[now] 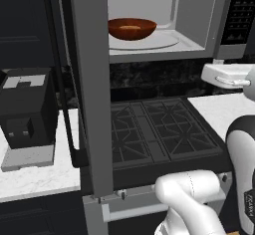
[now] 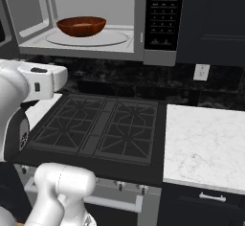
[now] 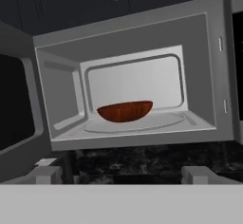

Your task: Open the microwave, place the bowl with waffle inside the microwave, then close the microwave door and turn it on.

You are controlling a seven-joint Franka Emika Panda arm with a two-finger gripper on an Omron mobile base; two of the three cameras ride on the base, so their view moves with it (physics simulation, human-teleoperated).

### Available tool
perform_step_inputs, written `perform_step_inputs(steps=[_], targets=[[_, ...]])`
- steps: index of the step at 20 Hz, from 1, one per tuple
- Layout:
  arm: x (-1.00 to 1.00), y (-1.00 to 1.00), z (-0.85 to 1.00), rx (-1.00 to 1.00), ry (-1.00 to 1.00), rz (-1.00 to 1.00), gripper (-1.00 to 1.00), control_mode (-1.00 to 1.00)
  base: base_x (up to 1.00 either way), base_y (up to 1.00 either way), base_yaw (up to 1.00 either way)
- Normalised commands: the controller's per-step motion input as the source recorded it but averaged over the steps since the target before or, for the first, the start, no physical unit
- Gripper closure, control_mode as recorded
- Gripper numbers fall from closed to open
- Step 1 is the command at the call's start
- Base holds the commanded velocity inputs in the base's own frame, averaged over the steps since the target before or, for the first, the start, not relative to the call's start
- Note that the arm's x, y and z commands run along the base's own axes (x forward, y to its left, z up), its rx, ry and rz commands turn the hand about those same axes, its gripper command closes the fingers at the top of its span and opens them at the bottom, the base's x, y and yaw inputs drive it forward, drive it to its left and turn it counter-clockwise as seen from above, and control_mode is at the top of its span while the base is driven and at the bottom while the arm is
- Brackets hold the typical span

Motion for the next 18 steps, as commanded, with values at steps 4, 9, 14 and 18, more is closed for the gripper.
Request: perform_step_inputs(steps=[4,9,14,18], targets=[[-0.46,0.13,0.00,0.00,-0.05,0.02,-1.00,-1.00,0.00,0.00,0.00],[-0.34,0.12,0.00,0.00,-0.04,0.03,-1.00,-1.00,0.00,0.00,0.00],[-0.32,0.22,0.00,0.00,-0.06,0.02,-1.00,-1.00,0.00,0.00,0.00],[-0.43,0.37,0.00,0.00,-0.13,0.06,-1.00,-1.00,0.00,0.00,0.00]])
